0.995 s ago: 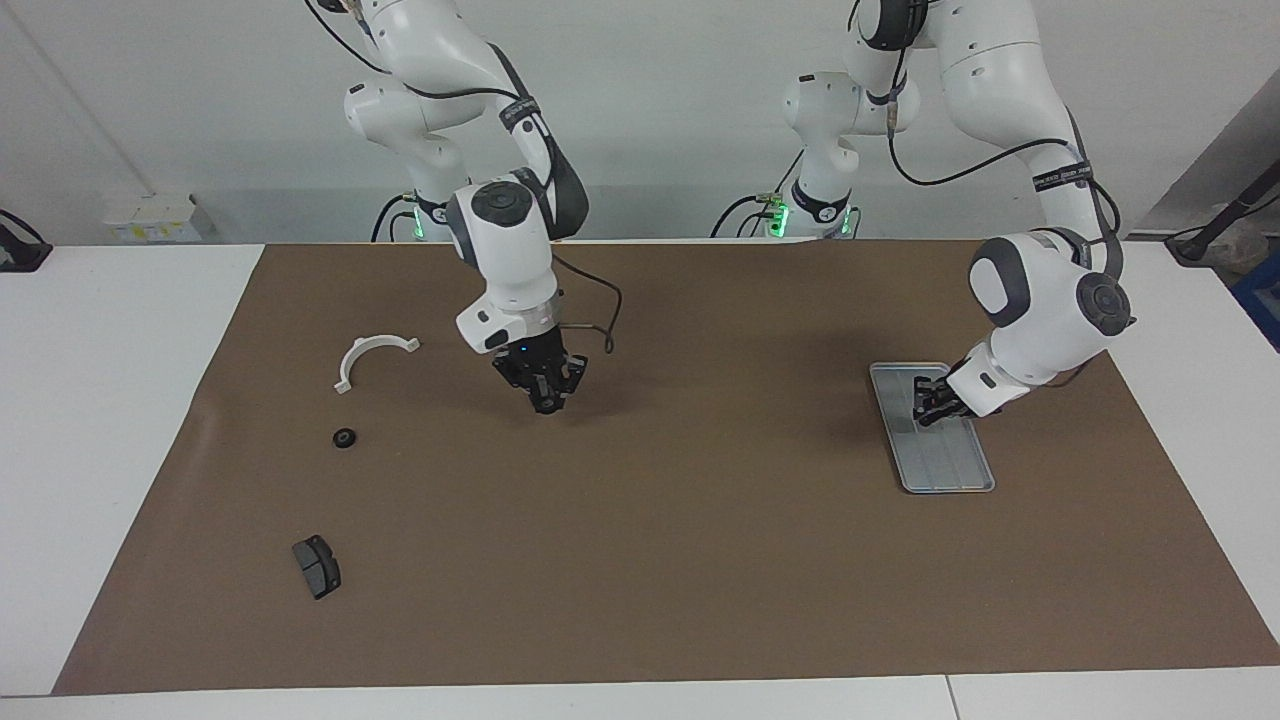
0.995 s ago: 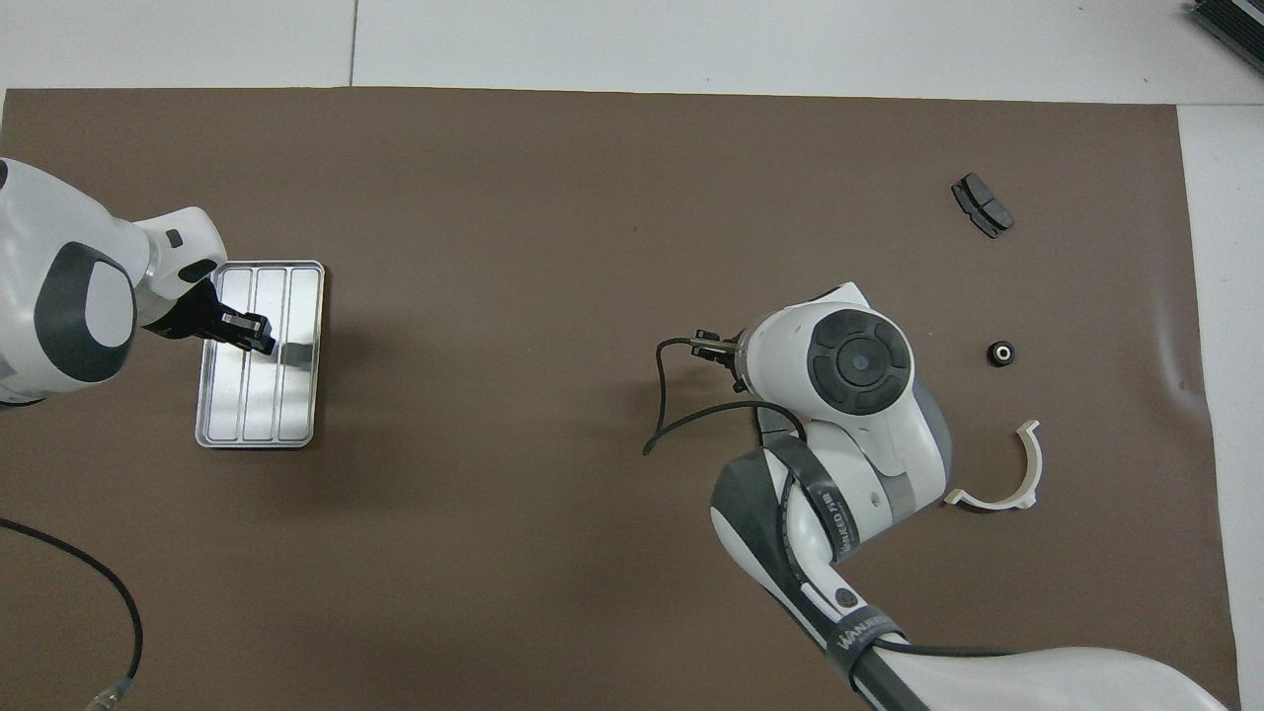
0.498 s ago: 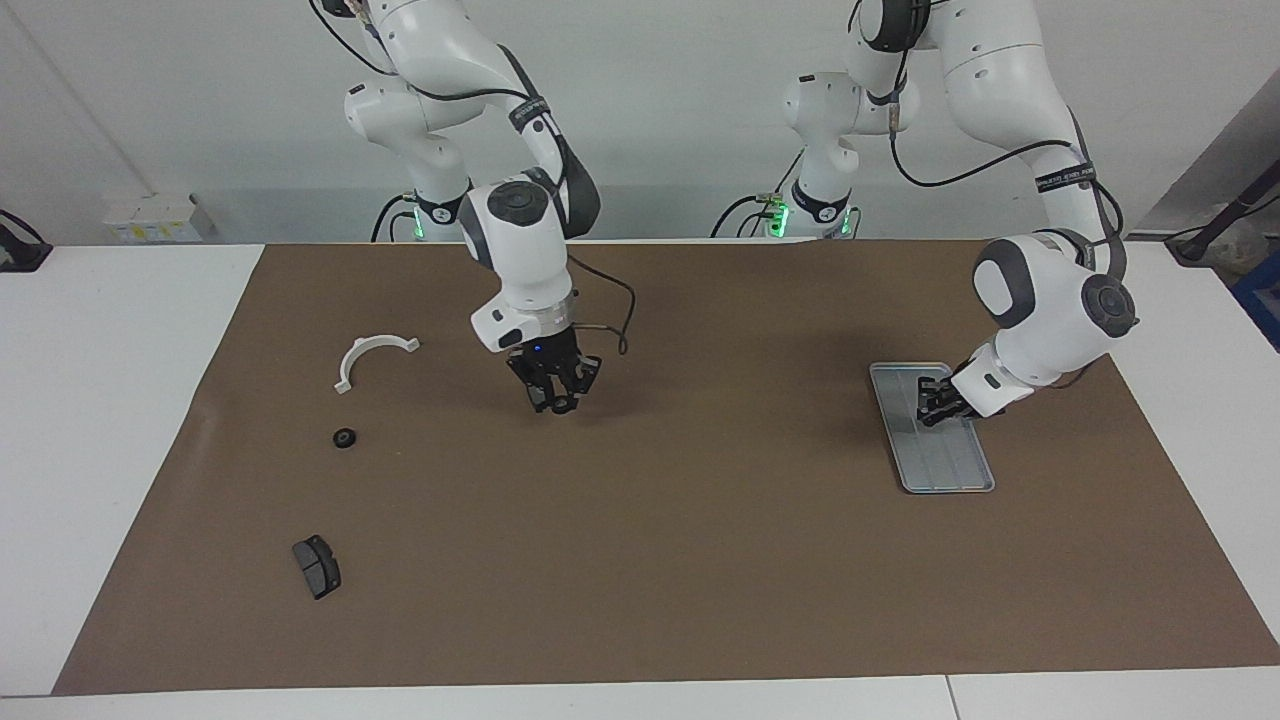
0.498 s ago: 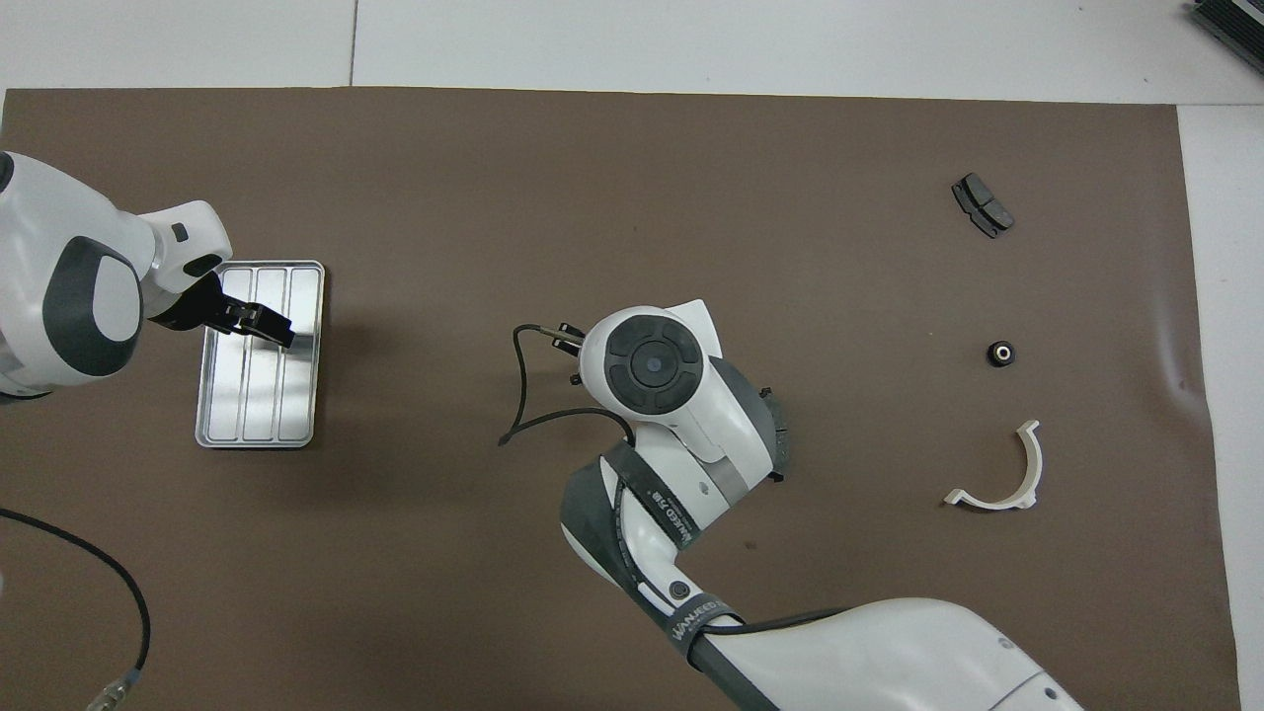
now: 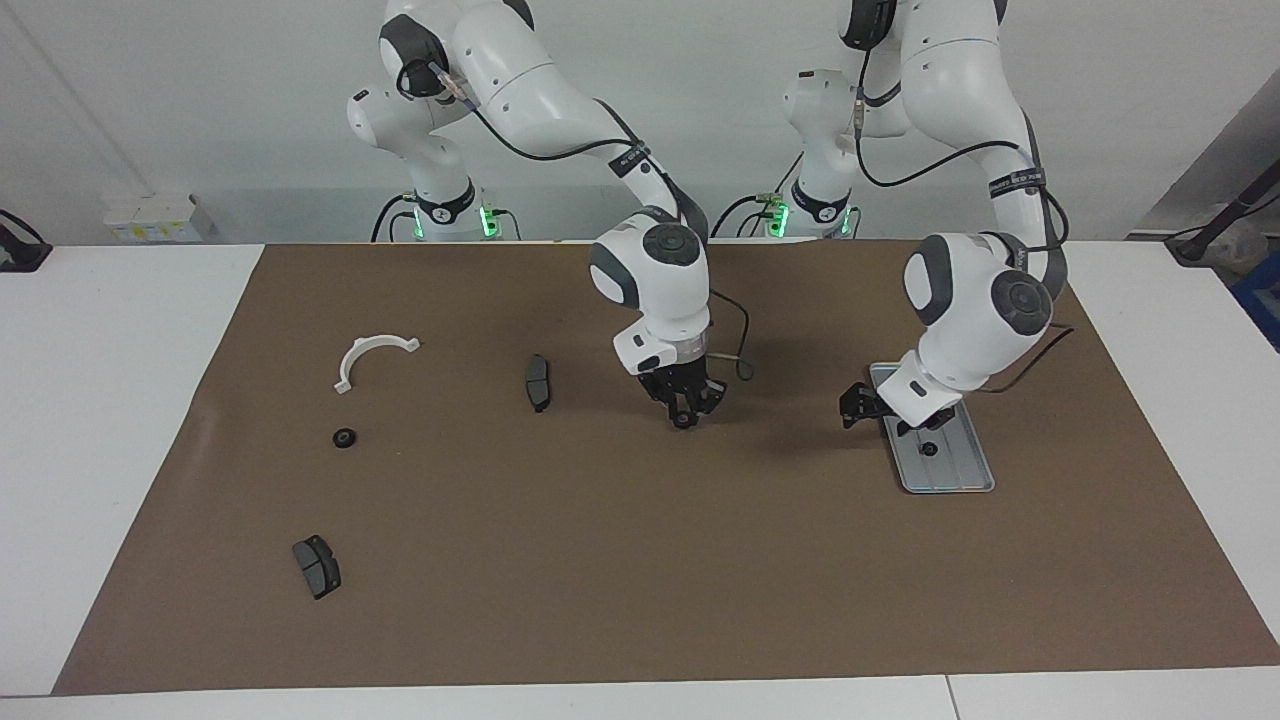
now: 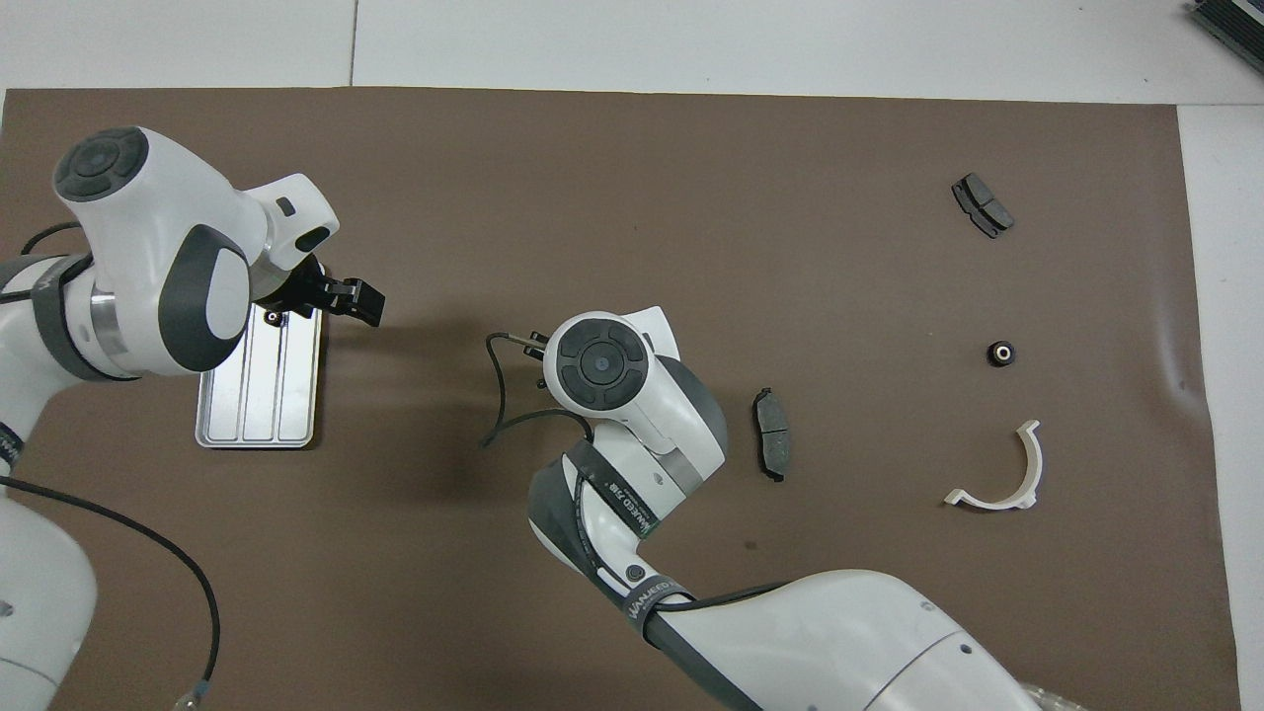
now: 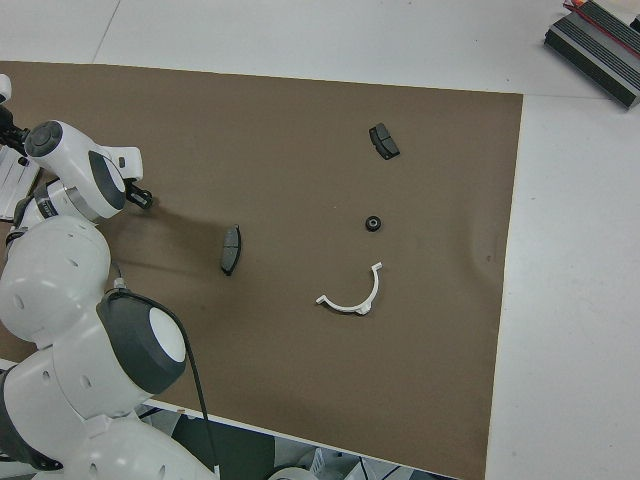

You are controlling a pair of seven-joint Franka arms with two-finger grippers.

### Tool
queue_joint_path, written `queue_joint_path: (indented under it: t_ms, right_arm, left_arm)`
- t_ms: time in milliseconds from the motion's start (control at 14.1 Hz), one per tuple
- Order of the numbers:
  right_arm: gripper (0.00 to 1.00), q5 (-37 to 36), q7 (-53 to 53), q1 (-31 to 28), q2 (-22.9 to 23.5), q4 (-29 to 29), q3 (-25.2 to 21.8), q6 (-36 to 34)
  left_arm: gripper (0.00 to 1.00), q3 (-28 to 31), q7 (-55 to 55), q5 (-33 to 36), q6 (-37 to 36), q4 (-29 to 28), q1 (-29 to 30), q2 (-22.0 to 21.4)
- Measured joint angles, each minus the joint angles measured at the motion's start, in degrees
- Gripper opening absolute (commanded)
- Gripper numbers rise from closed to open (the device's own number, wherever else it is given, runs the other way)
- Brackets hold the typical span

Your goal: Pick bearing gear from pile to tray

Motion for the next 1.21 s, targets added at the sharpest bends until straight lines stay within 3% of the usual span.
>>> queue_joint_path:
  t_ms: [71, 284, 498, 924, 1208]
  right_arm:
    - [1.00, 0.00, 0.00, -0.02, 0.00, 0.09, -0.07, -0.01]
    - [1.00, -0.06, -0.26, -0.70, -0.42, 0.60, -1.08, -0.25]
    - [1.00, -0.12, -8.68, -5.37, -4.24, -0.80, -1.58, -3.77]
    - [1.00, -0.12, -33.36, -19.53, -16.99, -15.28, -1.61, -5.02]
    - [1.00, -0.04, -50.26, -28.92, -20.68, -21.09, -1.58, -4.63]
  left_arm:
    - [0.90, -0.04, -2.34, -0.09, 0.25, 0.02, -1.36, -0.01]
    - [0.83, -0.11, -10.99, -0.27, 3.04, 0.00, -5.62, 0.00]
    - [0.79, -0.25, -22.09, -0.31, 7.35, -0.11, -11.06, 0.28]
    - [0.75, -0.30, -38.45, -0.31, 17.20, -0.59, -22.56, 4.79]
    - [0.73, -0.22, -40.05, -0.31, 18.09, -0.94, -25.14, 6.77]
